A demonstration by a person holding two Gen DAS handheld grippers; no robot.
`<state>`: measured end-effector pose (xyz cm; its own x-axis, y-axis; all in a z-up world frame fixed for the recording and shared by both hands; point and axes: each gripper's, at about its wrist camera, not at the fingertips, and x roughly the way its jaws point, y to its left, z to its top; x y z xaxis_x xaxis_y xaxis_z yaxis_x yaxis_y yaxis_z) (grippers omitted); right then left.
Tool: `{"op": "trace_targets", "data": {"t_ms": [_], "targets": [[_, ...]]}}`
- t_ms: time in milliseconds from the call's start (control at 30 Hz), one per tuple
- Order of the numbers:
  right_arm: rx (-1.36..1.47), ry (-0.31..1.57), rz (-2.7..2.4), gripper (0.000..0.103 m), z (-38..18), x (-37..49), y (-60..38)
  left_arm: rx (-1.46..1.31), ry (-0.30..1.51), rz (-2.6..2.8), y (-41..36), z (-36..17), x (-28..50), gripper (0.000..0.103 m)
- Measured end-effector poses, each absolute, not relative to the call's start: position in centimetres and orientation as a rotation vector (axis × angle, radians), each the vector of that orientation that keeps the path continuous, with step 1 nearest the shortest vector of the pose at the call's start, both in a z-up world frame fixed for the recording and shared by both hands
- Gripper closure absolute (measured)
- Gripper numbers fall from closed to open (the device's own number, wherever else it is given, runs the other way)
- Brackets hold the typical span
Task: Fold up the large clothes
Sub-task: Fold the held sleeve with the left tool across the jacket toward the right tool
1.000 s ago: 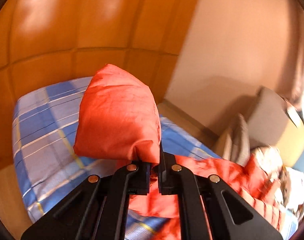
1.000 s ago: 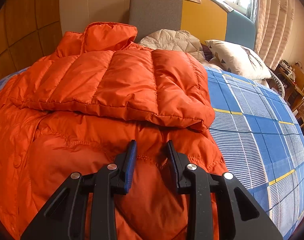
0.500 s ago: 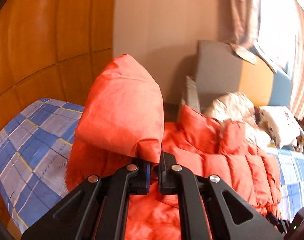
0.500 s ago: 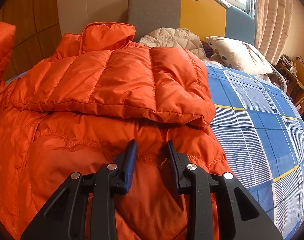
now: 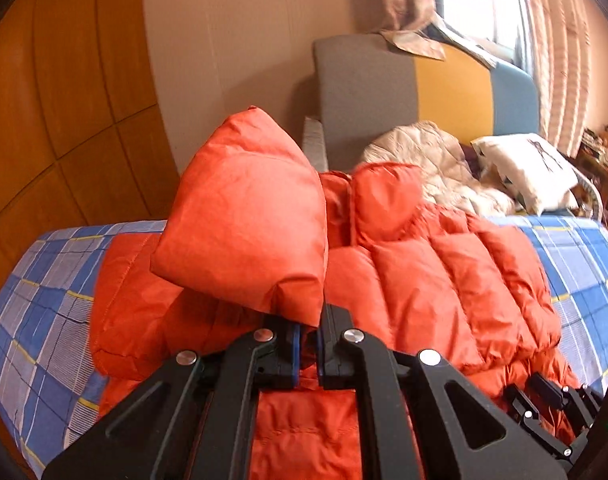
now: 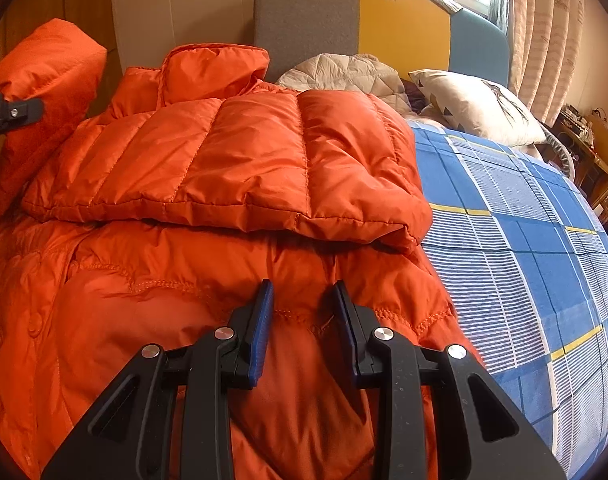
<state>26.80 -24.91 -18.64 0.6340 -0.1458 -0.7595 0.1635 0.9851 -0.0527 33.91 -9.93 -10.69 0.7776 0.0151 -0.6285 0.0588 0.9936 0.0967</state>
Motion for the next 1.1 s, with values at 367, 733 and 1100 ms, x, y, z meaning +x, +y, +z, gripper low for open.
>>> {"op": "trace_targets", "data": {"t_ms": [367,733,1100], "targets": [[0.029,0.869,-0.177,0.072,-18.8,26.8,-25.1,0.183,0.752,-0.062,-12.5,-13.8,34.1,0.097],[0.033,0.870,-0.176,0.072,-18.8,26.7,-25.2,0.261,0.768,-0.193,-16.1,-14.9,33.2,0.055],[0.032,0.873,-0.178,0.073,-18.8,26.6,-25.1,0.196,0.779,-0.284,-16.2,-15.0,31.8,0.043]]}}
